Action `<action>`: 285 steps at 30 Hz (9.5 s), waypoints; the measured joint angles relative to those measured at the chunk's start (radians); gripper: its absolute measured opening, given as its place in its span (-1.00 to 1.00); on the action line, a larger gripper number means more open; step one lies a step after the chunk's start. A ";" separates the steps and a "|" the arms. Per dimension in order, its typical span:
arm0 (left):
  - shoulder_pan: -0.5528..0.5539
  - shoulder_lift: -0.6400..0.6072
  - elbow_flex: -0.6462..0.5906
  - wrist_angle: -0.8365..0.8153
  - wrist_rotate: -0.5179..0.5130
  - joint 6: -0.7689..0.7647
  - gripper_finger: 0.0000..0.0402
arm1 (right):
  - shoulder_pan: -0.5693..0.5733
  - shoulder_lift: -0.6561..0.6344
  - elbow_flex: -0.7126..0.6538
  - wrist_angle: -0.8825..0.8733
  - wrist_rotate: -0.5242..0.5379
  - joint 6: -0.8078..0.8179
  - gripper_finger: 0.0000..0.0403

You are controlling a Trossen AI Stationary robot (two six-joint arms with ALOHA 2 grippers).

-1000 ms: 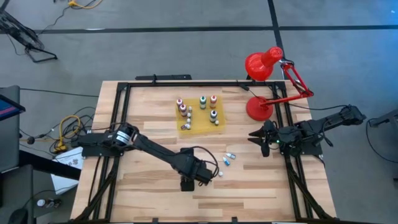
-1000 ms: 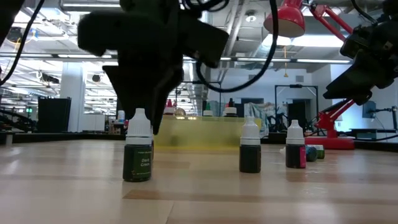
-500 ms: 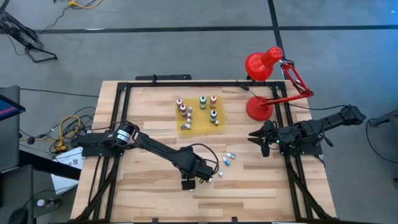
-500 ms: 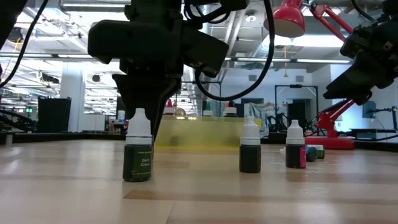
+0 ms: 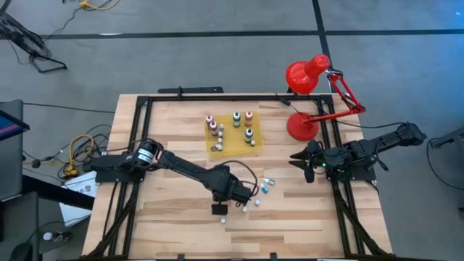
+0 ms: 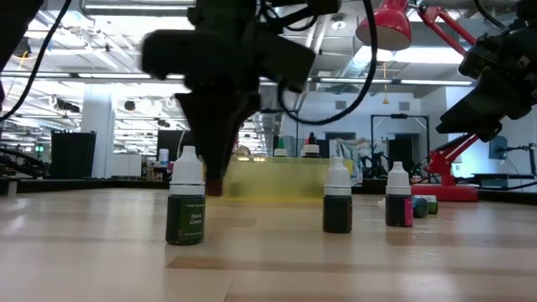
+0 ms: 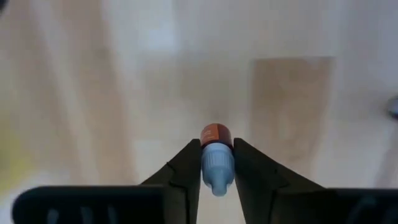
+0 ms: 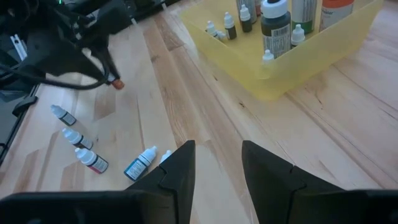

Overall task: Pick & Place food coloring
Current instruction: Put the small white food coloring in the bin

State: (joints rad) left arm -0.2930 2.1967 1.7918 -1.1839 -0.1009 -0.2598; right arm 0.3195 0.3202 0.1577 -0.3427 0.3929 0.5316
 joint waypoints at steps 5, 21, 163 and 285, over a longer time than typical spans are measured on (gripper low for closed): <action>0.064 0.000 0.120 -0.105 -0.113 0.122 -0.68 | 0.000 0.000 0.000 0.000 0.000 0.000 -0.39; 0.314 0.000 0.281 -0.169 -0.203 0.303 -0.69 | 0.000 0.000 0.000 0.000 0.000 0.000 -0.39; -0.222 0.080 0.280 -0.056 -0.048 -0.172 -0.03 | 0.000 0.000 0.002 0.002 0.000 0.000 -0.39; 0.497 0.015 -0.023 0.156 -0.035 0.392 -0.61 | 0.000 0.000 0.000 0.000 0.000 0.000 -0.39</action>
State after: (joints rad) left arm 0.2042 2.2116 1.7687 -1.0282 -0.1364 0.1326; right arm 0.3195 0.3202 0.1577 -0.3428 0.3931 0.5316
